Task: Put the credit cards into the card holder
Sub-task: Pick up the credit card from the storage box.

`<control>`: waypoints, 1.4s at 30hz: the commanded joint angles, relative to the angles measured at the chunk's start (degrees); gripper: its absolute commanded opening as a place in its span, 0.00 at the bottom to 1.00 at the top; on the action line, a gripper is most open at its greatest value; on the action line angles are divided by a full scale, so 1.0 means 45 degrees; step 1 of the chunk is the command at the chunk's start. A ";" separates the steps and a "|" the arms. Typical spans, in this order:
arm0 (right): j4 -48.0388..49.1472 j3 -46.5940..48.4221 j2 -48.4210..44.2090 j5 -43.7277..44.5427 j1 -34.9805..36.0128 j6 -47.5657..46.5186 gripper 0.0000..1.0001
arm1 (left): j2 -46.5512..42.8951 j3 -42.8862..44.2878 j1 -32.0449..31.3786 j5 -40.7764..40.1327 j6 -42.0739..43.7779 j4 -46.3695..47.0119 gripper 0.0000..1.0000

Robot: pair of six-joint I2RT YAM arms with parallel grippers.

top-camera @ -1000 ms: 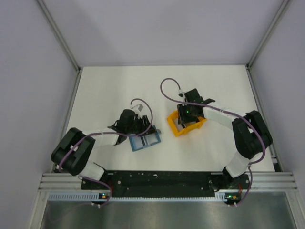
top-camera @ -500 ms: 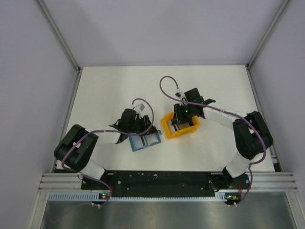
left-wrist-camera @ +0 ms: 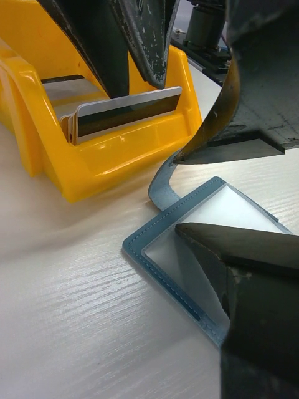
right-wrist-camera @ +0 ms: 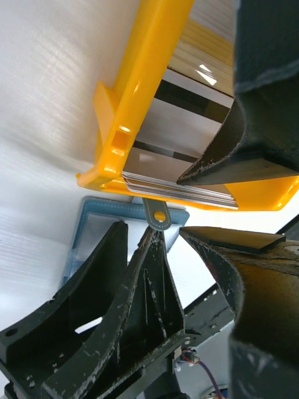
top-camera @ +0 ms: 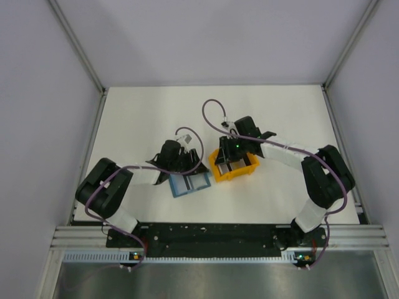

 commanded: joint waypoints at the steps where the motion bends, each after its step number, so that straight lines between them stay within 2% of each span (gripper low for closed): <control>1: 0.0419 0.0141 0.0106 -0.0138 0.0289 0.0224 0.33 | 0.0207 0.0355 -0.0004 0.0207 -0.0085 0.0608 0.47; 10: 0.0341 0.0609 0.0360 -0.0412 0.0465 0.0283 0.35 | 0.0266 0.0355 -0.0004 0.0226 -0.0124 0.0569 0.47; 20: -0.0146 0.0727 0.0300 0.1033 0.0465 0.0400 0.41 | 0.0169 0.0335 -0.0004 0.0207 -0.0105 0.0491 0.46; 30: -0.0031 0.0747 0.0984 0.0214 0.0641 0.0595 0.44 | 0.0246 0.0433 -0.0024 0.0266 -0.0105 0.0530 0.46; 42: 0.0400 0.0844 0.0496 -0.0509 0.0719 0.1044 0.42 | 0.0227 0.0530 -0.0043 0.0285 -0.0143 0.0510 0.46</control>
